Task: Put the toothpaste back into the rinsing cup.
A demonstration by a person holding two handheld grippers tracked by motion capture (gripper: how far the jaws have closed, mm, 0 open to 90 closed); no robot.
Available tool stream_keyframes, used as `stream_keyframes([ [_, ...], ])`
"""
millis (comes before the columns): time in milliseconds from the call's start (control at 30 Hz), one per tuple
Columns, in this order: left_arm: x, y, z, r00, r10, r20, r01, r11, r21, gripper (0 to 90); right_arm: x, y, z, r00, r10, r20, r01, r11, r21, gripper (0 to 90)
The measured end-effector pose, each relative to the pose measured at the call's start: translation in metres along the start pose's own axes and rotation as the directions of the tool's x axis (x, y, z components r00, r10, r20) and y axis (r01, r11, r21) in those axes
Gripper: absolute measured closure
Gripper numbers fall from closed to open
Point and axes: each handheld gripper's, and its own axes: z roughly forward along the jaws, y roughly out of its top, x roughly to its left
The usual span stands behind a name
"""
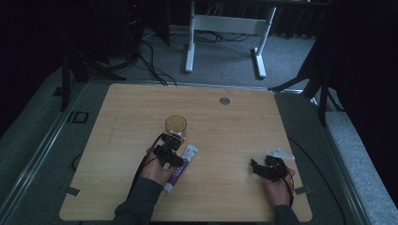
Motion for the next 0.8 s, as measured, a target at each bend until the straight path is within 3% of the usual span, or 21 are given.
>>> stream_keyframes([
  [800, -0.020, 0.008, 0.027, 0.9984, 0.044, -0.035, -0.041, 0.9949, 0.092, 53.0, 0.000, 0.000, 0.000, 1.0000, -0.001, -0.001, 0.001, 1.000, 0.000, 29.5],
])
